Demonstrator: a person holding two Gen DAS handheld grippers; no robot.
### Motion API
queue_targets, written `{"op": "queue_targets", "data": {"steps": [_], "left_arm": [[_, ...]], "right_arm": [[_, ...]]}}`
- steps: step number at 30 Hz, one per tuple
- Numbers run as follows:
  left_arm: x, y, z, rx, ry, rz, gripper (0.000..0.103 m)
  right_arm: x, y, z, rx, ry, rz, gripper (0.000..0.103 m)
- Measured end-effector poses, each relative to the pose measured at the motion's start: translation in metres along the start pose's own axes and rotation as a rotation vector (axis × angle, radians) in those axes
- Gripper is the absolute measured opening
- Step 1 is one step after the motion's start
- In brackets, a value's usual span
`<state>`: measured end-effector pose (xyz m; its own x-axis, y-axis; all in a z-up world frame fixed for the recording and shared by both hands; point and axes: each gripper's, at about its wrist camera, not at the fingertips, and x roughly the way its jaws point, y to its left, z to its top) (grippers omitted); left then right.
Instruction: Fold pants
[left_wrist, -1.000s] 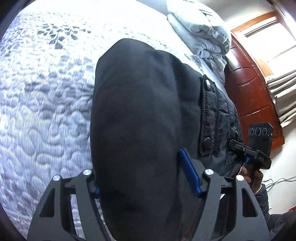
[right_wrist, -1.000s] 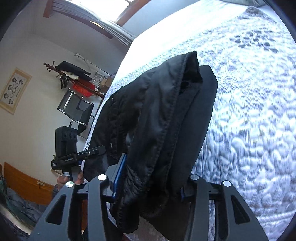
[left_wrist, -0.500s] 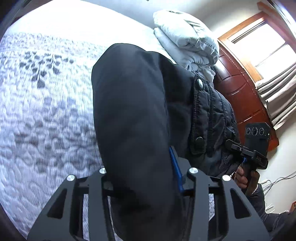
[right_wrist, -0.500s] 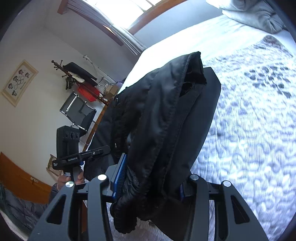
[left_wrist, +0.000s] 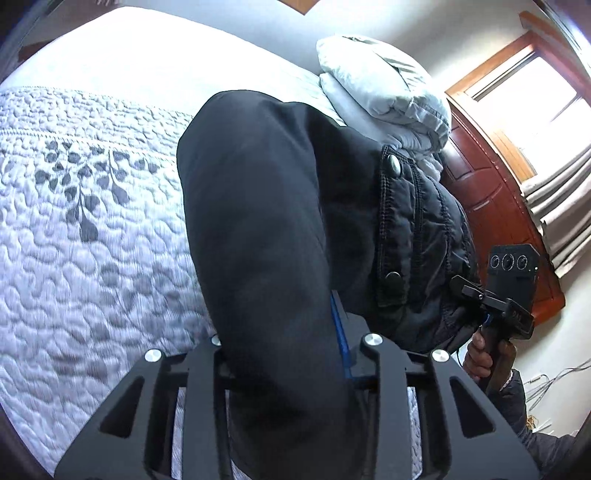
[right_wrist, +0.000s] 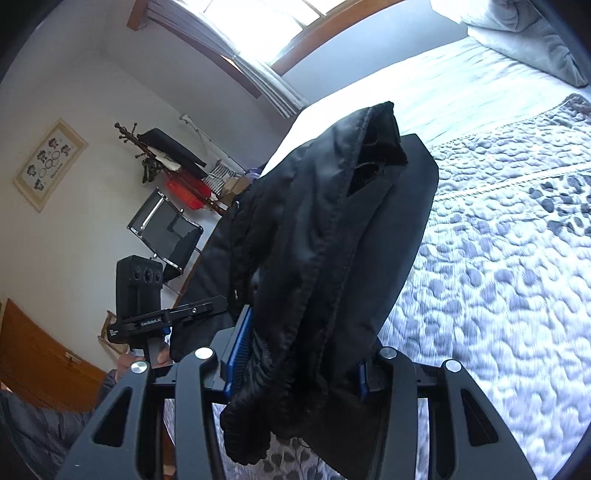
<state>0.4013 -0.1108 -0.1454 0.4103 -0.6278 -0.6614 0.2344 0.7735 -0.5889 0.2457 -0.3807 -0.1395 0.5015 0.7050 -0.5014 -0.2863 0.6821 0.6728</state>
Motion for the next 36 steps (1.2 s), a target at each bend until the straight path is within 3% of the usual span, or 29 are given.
{"op": "queue_targets", "data": {"steps": [4,12,17,18,24,26,32,36], "left_arm": [[0.020,0.012,0.019,-0.027,0.022,0.016,0.031],[0.038,0.043,0.013,-0.126,0.056,-0.012,0.038],[0.042,0.053,-0.002,-0.132,0.072,0.028,0.058],[0.043,0.056,-0.004,-0.145,0.076,0.034,0.060],[0.049,0.062,-0.012,-0.139,0.064,0.050,0.077],[0.051,0.061,-0.012,-0.133,0.071,0.067,0.087],[0.045,0.066,-0.018,-0.161,0.068,0.070,0.090],[0.026,0.065,-0.026,-0.161,0.038,0.119,0.090]], "right_arm": [[0.012,-0.019,0.004,0.055,0.014,0.002,0.046],[0.014,-0.072,-0.001,0.192,0.038,0.009,0.046],[0.014,-0.082,0.000,0.222,0.053,-0.047,0.054],[0.013,-0.084,-0.002,0.234,0.056,-0.058,0.059],[0.002,-0.105,-0.016,0.278,0.052,-0.104,0.067],[-0.002,-0.108,-0.021,0.275,0.039,-0.121,0.069],[-0.013,-0.112,-0.028,0.320,-0.003,-0.151,0.076],[-0.045,-0.097,-0.036,0.296,-0.092,-0.269,0.076]]}}
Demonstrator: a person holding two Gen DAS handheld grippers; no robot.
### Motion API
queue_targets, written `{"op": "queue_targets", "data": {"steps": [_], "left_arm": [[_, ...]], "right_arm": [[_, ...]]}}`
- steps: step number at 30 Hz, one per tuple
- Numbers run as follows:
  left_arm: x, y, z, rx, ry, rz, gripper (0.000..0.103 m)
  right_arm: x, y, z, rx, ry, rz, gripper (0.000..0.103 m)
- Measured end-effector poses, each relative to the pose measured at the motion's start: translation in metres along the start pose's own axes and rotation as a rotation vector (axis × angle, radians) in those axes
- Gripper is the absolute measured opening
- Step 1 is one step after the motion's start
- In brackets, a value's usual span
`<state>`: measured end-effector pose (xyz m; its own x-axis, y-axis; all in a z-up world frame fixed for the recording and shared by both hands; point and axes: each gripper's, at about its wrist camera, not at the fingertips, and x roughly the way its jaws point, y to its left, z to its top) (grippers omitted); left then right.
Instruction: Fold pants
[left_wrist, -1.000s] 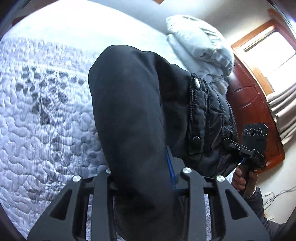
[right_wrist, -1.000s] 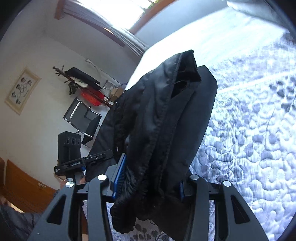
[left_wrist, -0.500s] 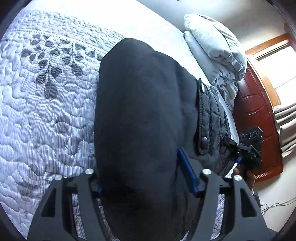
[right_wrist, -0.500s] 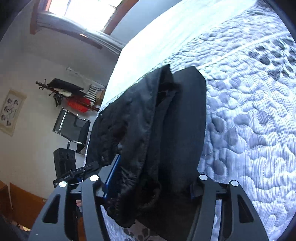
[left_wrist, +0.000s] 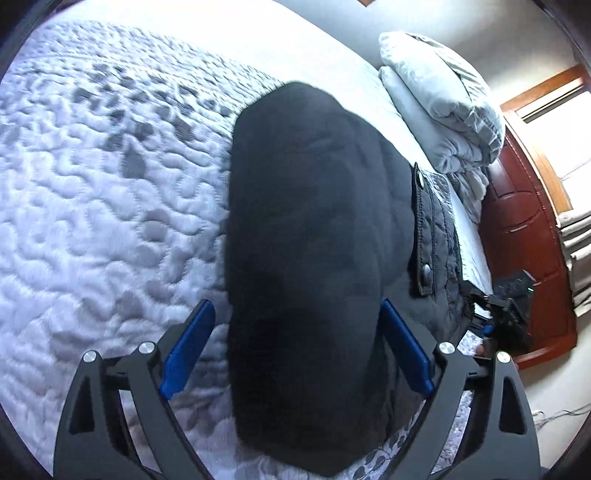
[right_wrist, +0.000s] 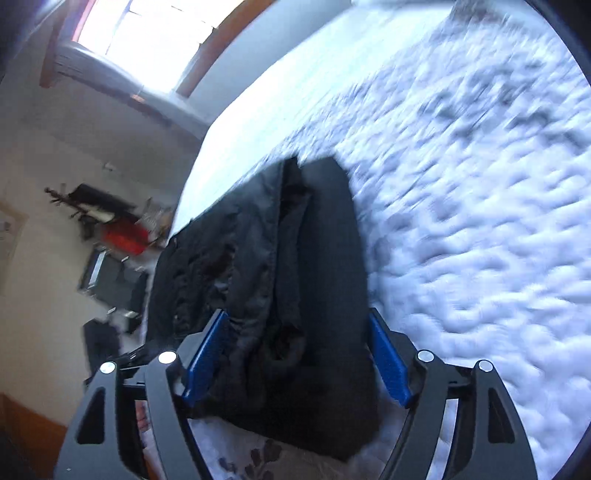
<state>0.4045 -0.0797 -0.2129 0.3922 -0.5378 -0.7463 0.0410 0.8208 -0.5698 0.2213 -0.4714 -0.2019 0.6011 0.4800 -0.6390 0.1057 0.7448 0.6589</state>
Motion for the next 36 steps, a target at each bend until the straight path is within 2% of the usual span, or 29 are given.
{"op": "queue_targets", "data": {"steps": [2,4,7,10,15,18,23,25,27,29,31,34,36], "left_arm": [[-0.015,-0.002,-0.007,0.014,-0.035,0.020,0.090],[-0.029,-0.007,-0.015,0.024,-0.071,0.035,0.090],[-0.044,-0.018,-0.026,0.048,-0.117,0.059,0.090],[-0.046,-0.031,-0.033,0.100,-0.135,0.095,0.091],[-0.025,-0.039,-0.038,0.114,-0.068,0.112,0.091],[-0.019,-0.040,-0.039,0.119,-0.064,0.132,0.091],[-0.031,-0.042,-0.038,0.092,-0.067,0.125,0.091],[-0.046,-0.051,-0.041,0.102,-0.097,0.118,0.092],[-0.062,-0.063,-0.047,0.127,-0.122,0.140,0.095],[-0.079,-0.080,-0.058,0.155,-0.142,0.154,0.098],[-0.093,-0.096,-0.071,0.177,-0.152,0.164,0.100],[-0.107,-0.111,-0.090,0.203,-0.156,0.199,0.100],[-0.114,-0.120,-0.101,0.230,-0.141,0.219,0.100]], "right_arm": [[-0.025,0.010,-0.007,-0.043,-0.078,-0.007,0.076],[-0.045,0.025,-0.016,-0.094,-0.120,0.074,0.076],[-0.048,0.048,-0.026,-0.175,-0.094,0.133,0.075],[-0.036,0.066,-0.031,-0.219,-0.062,0.125,0.074],[-0.024,0.050,-0.035,-0.114,-0.048,0.143,0.069],[-0.023,0.041,-0.035,-0.064,-0.043,0.162,0.065],[-0.040,0.050,-0.033,-0.037,-0.065,0.175,0.067],[-0.057,0.064,-0.035,-0.075,-0.100,0.122,0.070],[-0.077,0.085,-0.044,-0.138,-0.139,0.005,0.079],[-0.090,0.103,-0.054,-0.189,-0.158,-0.085,0.084],[-0.103,0.121,-0.068,-0.229,-0.172,-0.175,0.093],[-0.117,0.142,-0.087,-0.264,-0.182,-0.255,0.094],[-0.123,0.152,-0.097,-0.292,-0.159,-0.284,0.096]]}}
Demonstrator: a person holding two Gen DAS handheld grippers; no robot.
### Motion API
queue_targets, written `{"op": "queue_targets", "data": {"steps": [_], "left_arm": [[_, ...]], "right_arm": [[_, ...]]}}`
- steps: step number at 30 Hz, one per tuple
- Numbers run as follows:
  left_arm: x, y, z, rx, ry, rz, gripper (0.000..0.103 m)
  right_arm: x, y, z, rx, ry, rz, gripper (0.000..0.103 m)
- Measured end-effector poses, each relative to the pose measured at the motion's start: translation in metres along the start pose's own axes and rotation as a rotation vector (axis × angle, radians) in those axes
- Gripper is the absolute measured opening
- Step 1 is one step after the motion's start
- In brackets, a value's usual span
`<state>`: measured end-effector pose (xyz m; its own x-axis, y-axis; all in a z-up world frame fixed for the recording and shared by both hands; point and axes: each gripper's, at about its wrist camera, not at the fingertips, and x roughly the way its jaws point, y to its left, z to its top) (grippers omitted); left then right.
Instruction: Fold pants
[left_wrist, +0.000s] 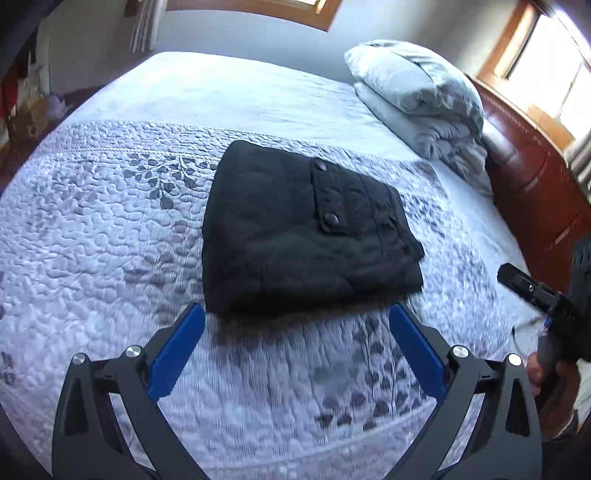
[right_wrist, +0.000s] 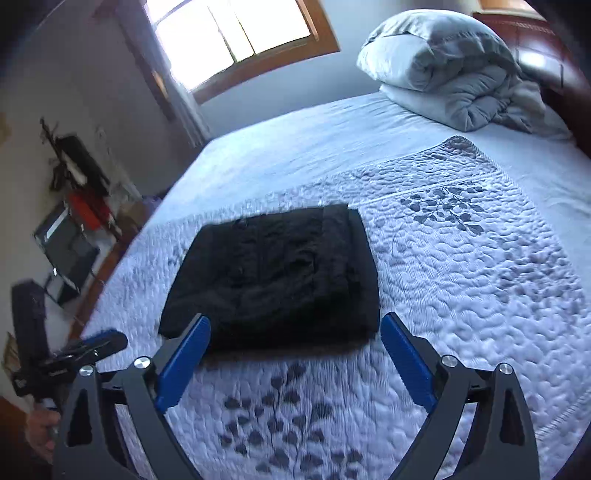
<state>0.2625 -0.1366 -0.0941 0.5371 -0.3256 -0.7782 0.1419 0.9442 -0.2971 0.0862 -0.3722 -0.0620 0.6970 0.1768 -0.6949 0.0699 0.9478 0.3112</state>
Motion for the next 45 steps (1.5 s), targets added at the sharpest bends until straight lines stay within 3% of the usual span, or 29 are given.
{"op": "queue_targets", "data": {"steps": [3,20,25,30,37,45], "left_arm": [[-0.016,-0.011,-0.012,0.016,0.012,0.016,0.100],[-0.121,-0.061,-0.044,0.097,-0.129,0.048,0.100],[-0.143,-0.065,-0.049,0.092,-0.166,0.134,0.100],[-0.155,-0.069,-0.051,0.095,-0.155,0.173,0.100],[-0.157,-0.068,-0.054,0.092,-0.144,0.172,0.100],[-0.146,-0.065,-0.054,0.096,-0.123,0.183,0.100]], "right_arm": [[-0.015,0.009,-0.009,0.008,-0.002,-0.080,0.099],[-0.090,0.038,-0.037,0.031,-0.041,-0.095,0.099],[-0.102,0.046,-0.041,0.023,-0.052,-0.099,0.099],[-0.107,0.056,-0.045,0.016,-0.044,-0.123,0.099],[-0.100,0.060,-0.049,0.020,0.006,-0.157,0.099],[-0.090,0.062,-0.050,0.025,0.065,-0.129,0.099]]}}
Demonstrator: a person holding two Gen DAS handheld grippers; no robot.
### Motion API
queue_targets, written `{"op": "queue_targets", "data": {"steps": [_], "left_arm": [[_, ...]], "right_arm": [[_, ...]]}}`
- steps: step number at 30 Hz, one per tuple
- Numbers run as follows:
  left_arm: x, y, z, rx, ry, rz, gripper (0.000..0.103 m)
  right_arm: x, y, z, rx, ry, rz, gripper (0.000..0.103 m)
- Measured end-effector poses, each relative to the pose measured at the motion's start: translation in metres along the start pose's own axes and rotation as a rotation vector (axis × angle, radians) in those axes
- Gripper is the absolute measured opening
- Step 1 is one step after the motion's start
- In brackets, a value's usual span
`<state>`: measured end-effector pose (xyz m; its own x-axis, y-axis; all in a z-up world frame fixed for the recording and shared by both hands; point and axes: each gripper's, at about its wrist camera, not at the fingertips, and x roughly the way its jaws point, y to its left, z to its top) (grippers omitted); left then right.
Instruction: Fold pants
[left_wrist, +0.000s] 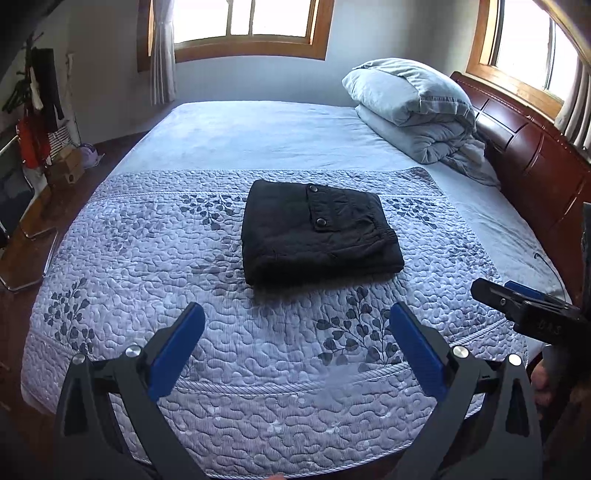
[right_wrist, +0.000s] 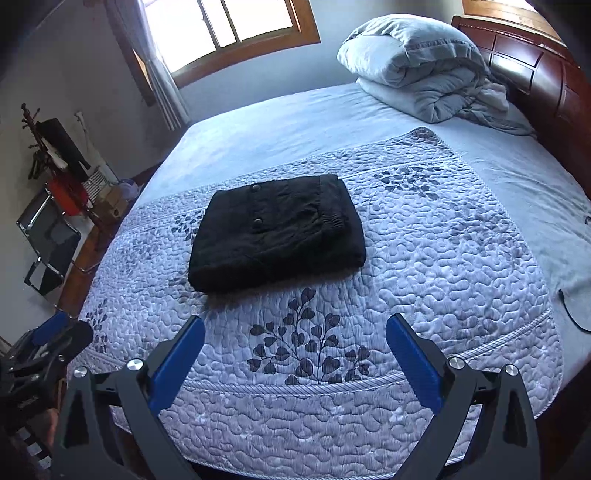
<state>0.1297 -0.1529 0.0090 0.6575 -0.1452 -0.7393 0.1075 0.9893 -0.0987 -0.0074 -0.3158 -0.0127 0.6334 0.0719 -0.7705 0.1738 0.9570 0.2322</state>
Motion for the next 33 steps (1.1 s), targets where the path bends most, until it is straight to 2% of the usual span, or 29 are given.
{"op": "queue_targets", "data": {"steps": [8,16,20,24,33], "left_arm": [[0.016,0.004,-0.002,-0.012,0.041,-0.008,0.100],[0.027,0.002,-0.005,-0.017,0.067,-0.065,0.100],[0.030,-0.001,-0.006,0.002,0.062,-0.049,0.100],[0.032,-0.002,-0.006,-0.006,0.064,-0.070,0.100],[0.043,-0.002,-0.008,-0.015,0.099,-0.061,0.100]], "right_arm": [[0.006,0.004,-0.001,-0.031,0.015,-0.010,0.099],[0.012,0.000,-0.002,-0.028,0.029,-0.023,0.099],[0.012,-0.001,-0.001,-0.036,0.024,-0.030,0.099],[0.012,-0.002,-0.001,-0.038,0.019,-0.031,0.099],[0.020,-0.005,0.000,-0.035,0.035,-0.034,0.099]]}}
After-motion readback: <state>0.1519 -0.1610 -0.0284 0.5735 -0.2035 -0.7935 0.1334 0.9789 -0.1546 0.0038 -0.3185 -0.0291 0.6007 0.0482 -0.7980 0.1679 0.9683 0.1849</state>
